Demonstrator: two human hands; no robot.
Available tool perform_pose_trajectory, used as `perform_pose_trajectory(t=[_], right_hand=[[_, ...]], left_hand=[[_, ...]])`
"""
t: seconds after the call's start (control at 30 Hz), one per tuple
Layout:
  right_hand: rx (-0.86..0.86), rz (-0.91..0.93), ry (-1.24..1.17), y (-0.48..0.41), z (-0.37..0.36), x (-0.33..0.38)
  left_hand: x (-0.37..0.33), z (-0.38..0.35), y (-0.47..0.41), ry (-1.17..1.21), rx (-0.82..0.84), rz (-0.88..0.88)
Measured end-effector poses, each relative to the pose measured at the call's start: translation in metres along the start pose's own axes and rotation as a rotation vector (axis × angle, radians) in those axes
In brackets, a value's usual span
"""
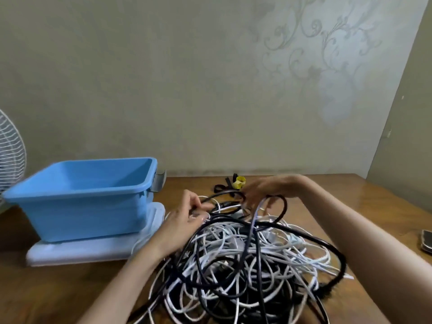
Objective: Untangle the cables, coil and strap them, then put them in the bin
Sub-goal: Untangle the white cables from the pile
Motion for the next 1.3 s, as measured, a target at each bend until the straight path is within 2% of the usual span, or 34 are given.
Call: perform_pose_trajectory(t=[0.07,0.1,0.13,0.2,0.27,0.3,0.37,0.47,0.53,0.6,0.77,0.9,0.97,1.1,1.2,1.3], right_hand=[[0.173,-0.035,0.068,0.007,0.010,-0.004],[0.188,-0.026,0.027,0.008,0.016,-0.008],[0.152,-0.004,-0.051,0.007,0.021,-0.012],[-0.093,-0.027,-0.112,-0.006,0.027,-0.022],[-0.318,-0.215,0.124,-0.020,0.021,-0.032],[-0.321,-0.297,0.221,-0.029,0.015,-0.038],[-0.269,-0.345,0.253,-0.042,0.004,-0.045],[-0.428,-0.240,0.201,-0.039,0.004,-0.043],[-0.559,-0.066,0.096,-0.027,0.010,-0.030],[-0.672,0.116,0.001,-0.007,0.016,-0.009],[-1.038,0.556,-0.155,0.057,0.038,0.047],[-1.180,0.794,-0.316,0.106,0.051,0.068],[-1.171,0.875,-0.357,0.118,0.053,0.069],[-1.179,1.001,-0.431,0.132,0.059,0.064],[-1.104,1.052,-0.396,0.141,0.060,0.066],[-0.886,0.925,-0.259,0.132,0.050,0.070]], left_hand=[[0.002,-0.008,0.005,-0.060,0.110,-0.022],[0.000,-0.011,0.007,-0.095,0.124,-0.031],[-0.004,-0.015,0.008,-0.149,0.138,-0.026],[-0.009,-0.022,0.007,-0.339,0.213,-0.010],[-0.013,-0.030,0.008,-0.477,0.313,-0.014],[-0.013,-0.033,0.007,-0.495,0.351,-0.020],[-0.009,-0.033,0.005,-0.474,0.403,-0.025],[-0.003,-0.033,0.002,-0.425,0.414,-0.035],[-0.001,-0.033,0.001,-0.395,0.367,-0.058],[0.002,-0.030,-0.001,-0.338,0.249,-0.088],[-0.005,-0.005,0.006,-0.075,-0.310,-0.252],[0.003,0.015,0.009,-0.012,-0.558,-0.177],[0.013,0.019,0.006,-0.096,-0.531,-0.076],[0.033,0.012,0.001,-0.224,-0.261,0.145],[0.030,0.012,0.001,-0.252,-0.305,0.118],[0.003,0.017,-0.008,-0.240,-0.388,-0.031]])
Point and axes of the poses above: each hand's wrist, its own y-axis away from the middle knuckle, its own z-axis out of the back of the hand, x = y × z, the point moved 2 cm from there along -y, towards the middle knuckle, and after that the axes turned 15 degrees about x, right-handed, at the moved point
